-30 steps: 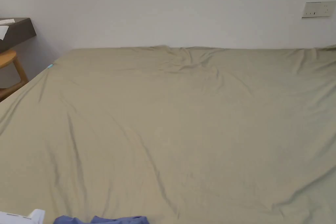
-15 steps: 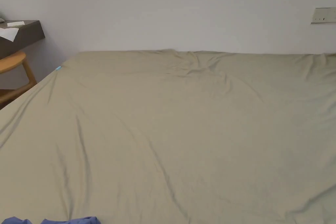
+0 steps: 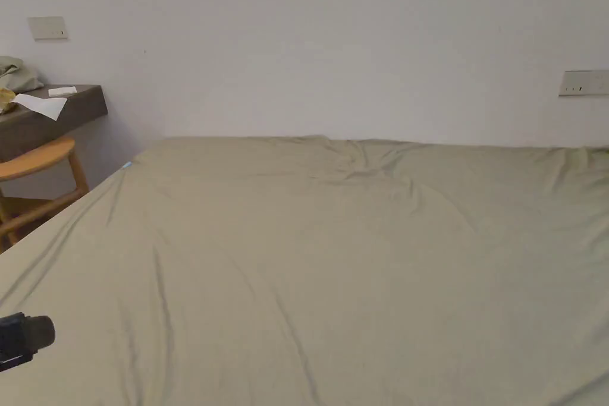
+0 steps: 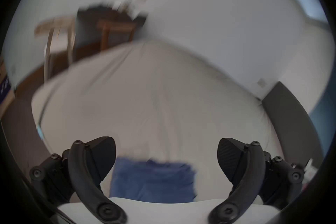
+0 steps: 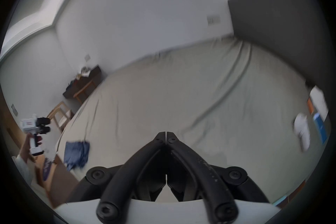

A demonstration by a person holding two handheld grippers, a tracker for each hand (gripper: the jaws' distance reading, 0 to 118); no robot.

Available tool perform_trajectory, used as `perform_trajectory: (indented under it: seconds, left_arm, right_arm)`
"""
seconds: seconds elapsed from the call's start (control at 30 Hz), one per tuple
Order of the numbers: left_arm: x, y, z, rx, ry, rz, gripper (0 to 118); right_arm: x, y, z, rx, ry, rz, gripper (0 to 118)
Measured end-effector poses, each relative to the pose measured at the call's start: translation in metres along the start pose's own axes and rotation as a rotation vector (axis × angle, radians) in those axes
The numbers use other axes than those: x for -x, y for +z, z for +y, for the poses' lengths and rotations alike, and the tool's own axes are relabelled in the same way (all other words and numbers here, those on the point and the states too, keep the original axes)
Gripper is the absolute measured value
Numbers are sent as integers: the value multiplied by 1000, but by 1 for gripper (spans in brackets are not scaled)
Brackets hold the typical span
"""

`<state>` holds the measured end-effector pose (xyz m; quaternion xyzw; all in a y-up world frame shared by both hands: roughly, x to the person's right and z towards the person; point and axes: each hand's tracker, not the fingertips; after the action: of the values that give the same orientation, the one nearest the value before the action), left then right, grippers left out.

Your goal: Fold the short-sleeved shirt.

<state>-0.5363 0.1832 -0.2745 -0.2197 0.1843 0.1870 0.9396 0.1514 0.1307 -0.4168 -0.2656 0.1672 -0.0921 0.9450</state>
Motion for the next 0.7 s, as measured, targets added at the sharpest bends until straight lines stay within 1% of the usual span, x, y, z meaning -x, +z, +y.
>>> perform_trajectory:
  seconds: [0.03, 0.07, 0.13, 0.17, 0.2, 0.23, 0.27, 0.3, 0.33, 0.37, 0.4, 0.43, 0.47, 0.5, 0.53, 0.57, 0.6, 0.67, 0.7]
  left_arm:
    - [-28, 15, 7, -94, -70, -5, 118]
    - [-51, 25, 12, -152, -114, 7, 118]
    - [-90, 41, 20, -282, -200, 93, 118]
    - [-105, 48, 19, -362, -226, 127, 118]
    - [-120, 57, 20, -442, -207, 132, 118]
    - [-151, 76, 10, -506, -202, 127, 118]
    - [-161, 85, 10, -524, -146, 86, 118]
    - [-170, 91, 12, -546, -116, 30, 118]
    - [-176, 95, 11, -575, -135, -18, 118]
    - [-201, 102, 13, -592, -160, -7, 118]
    - [-210, 104, 11, -601, -182, 21, 115]
    - [-218, 105, 11, -594, -235, 16, 104]
    - [-225, 106, 9, -597, -265, 11, 88]
    - [-238, 109, 10, -574, -282, -4, 68]
    - [-243, 110, 8, -570, -270, -3, 36]
    - [-247, 109, 4, -571, -267, -7, 18]
    - [-251, 108, 1, -567, -272, -15, 8]
    - [-251, 106, -1, -552, -257, -33, 0]
    - [-253, 105, -5, -548, -257, -37, 0]
  right_arm:
    - [8, 10, 15, -80, 22, -17, 1]
    - [14, 18, 27, -143, 49, -38, 1]
    - [32, 40, 51, -282, 89, -77, 1]
    - [36, 50, 61, -336, 89, -88, 1]
    - [41, 60, 70, -384, 90, -91, 1]
    - [46, 71, 80, -425, 102, -90, 1]
    - [54, 80, 87, -455, 121, -96, 1]
    - [60, 89, 95, -472, 161, -119, 1]
    - [64, 96, 99, -498, 191, -143, 1]
    - [69, 103, 104, -511, 214, -176, 1]
    - [72, 107, 107, -522, 216, -178, 1]
    - [73, 112, 109, -521, 202, -168, 1]
    - [73, 117, 110, -536, 184, -163, 1]
    - [73, 121, 111, -540, 172, -166, 1]
    - [71, 120, 111, -538, 174, -164, 1]
    - [71, 121, 110, -542, 179, -177, 1]
    - [72, 123, 109, -540, 187, -191, 1]
    - [69, 123, 107, -538, 187, -192, 1]
    - [69, 124, 105, -536, 185, -191, 1]
